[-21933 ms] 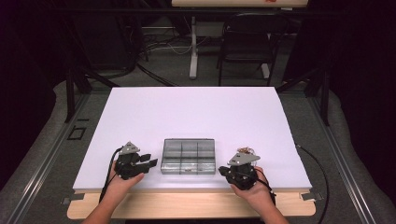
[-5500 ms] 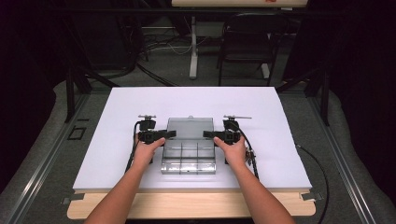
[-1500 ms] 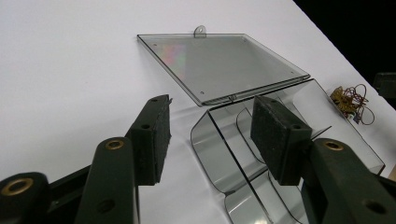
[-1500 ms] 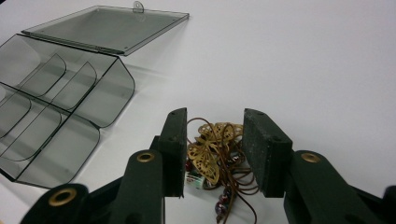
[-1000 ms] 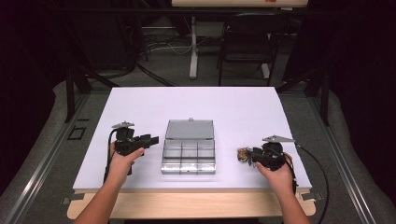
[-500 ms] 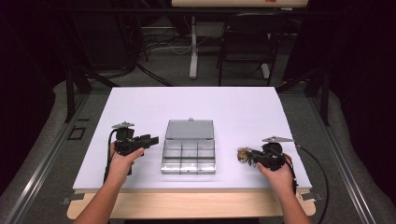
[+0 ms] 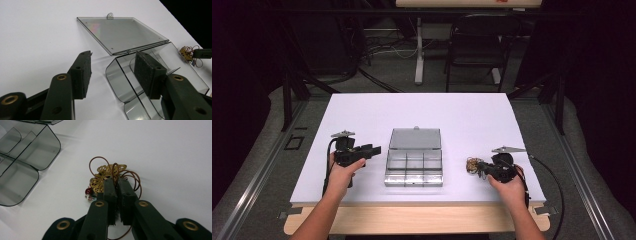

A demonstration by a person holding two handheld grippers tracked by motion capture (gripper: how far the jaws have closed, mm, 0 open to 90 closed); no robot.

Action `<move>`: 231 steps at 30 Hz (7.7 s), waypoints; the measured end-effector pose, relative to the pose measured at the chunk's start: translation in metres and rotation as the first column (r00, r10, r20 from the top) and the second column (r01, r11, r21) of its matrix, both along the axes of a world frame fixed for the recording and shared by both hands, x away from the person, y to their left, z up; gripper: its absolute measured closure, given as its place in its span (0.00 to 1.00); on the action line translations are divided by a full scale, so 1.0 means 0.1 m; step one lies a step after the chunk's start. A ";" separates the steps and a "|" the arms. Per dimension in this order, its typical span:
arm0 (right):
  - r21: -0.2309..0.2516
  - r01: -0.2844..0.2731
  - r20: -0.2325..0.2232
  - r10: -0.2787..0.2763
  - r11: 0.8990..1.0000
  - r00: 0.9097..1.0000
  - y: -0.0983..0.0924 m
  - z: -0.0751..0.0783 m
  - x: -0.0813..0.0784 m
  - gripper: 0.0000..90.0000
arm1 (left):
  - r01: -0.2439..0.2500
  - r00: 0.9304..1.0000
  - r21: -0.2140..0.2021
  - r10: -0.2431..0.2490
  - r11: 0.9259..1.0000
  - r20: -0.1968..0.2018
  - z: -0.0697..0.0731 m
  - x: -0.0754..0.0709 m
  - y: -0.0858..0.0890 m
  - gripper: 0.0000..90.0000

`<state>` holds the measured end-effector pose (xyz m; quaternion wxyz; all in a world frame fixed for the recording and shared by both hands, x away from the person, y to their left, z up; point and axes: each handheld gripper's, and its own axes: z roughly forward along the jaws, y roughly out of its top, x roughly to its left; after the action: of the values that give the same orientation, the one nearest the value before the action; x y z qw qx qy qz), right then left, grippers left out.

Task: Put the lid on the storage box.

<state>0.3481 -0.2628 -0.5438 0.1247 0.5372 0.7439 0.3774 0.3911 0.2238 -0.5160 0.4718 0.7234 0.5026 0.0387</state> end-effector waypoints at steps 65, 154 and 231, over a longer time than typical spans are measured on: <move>0.075 -0.061 0.138 0.050 0.995 0.989 0.22 0.40 -0.05 0.99 | -0.025 1.000 -0.010 0.025 1.000 -0.001 0.01 0.00 0.08 0.55; 0.057 -0.346 0.108 0.339 0.937 0.935 1.32 0.37 -0.17 0.99 | -0.034 0.999 -0.011 0.034 0.999 0.012 0.02 0.00 0.12 0.55; 0.115 -0.265 0.103 0.254 0.957 0.962 1.14 0.21 -0.02 0.64 | -0.038 0.999 -0.005 0.038 0.999 0.012 0.02 0.00 0.13 0.55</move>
<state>0.3458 -0.1488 -0.5229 0.0716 0.4249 0.7761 0.4605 0.3909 0.2369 -0.5144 0.4757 0.7124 0.5135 0.0512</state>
